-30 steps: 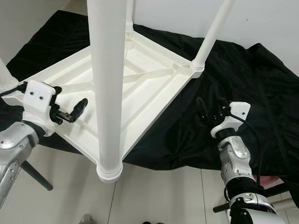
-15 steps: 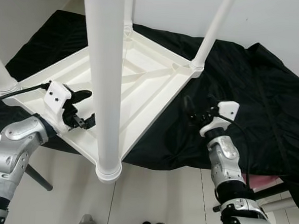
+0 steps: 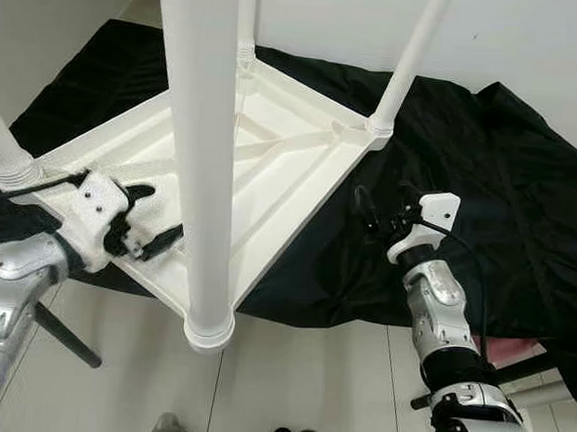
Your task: Building children table
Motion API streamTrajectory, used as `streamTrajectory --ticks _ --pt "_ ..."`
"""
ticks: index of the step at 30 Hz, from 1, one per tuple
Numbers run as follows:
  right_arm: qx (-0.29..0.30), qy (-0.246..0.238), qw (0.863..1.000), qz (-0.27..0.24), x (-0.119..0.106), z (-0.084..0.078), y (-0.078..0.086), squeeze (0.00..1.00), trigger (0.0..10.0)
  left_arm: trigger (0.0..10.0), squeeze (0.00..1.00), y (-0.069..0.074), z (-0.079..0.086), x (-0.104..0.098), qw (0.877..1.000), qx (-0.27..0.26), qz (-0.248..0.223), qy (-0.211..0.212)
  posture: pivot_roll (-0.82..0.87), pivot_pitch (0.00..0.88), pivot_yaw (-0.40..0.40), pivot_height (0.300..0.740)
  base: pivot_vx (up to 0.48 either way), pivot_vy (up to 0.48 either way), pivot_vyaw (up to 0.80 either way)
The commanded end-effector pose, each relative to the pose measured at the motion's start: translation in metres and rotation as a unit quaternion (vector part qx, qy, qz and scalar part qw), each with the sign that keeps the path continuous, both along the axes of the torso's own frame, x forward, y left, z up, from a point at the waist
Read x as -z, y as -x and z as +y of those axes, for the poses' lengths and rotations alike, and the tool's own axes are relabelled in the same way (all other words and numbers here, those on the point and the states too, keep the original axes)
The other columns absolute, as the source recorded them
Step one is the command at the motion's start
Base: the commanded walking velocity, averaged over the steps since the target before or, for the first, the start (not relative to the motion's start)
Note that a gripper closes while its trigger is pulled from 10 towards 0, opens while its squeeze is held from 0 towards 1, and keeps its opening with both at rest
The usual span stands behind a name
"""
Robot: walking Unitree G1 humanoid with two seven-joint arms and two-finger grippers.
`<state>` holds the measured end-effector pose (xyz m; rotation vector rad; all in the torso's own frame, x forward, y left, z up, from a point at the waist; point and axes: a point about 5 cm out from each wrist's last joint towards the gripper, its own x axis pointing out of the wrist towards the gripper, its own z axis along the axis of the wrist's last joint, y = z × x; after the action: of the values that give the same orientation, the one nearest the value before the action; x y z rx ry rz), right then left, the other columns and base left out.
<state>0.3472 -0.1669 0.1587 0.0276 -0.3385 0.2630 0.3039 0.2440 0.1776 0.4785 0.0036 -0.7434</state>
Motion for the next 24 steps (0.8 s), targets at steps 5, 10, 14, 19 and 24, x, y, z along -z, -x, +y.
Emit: streamTrajectory --ticks 5,10,14,19,24 --pt "0.0 0.009 1.0 0.008 0.003 0.0 0.001 0.0 10.0 10.0 0.0 -0.001 -0.001 0.003 0.999 0.03 0.007 -0.04 0.09 0.108 -0.087 0.74 0.0 0.0 0.0" --pt "0.003 0.013 1.0 0.007 0.002 -0.003 0.001 0.0 10.0 10.0 0.0 -0.003 0.007 0.003 0.998 0.028 0.012 -0.053 0.08 0.106 -0.081 0.74 0.0 0.0 0.0" --pt "0.007 0.015 1.0 0.005 0.001 -0.006 0.001 0.0 10.0 10.0 0.0 -0.004 0.014 -0.001 0.999 0.025 0.012 -0.036 0.08 0.105 -0.079 0.74 0.0 0.0 0.0" --pt "0.011 0.017 1.0 0.006 0.002 -0.008 0.001 0.0 10.0 10.0 0.0 0.002 0.012 -0.013 0.997 0.074 -0.003 0.021 0.08 0.105 -0.082 0.74 0.0 0.0 0.0" --pt "0.008 0.018 1.0 0.008 0.002 -0.004 -0.001 0.0 10.0 10.0 0.0 0.005 0.011 -0.015 0.994 0.108 -0.004 0.034 0.09 0.104 -0.089 0.74 0.0 0.0 0.0"
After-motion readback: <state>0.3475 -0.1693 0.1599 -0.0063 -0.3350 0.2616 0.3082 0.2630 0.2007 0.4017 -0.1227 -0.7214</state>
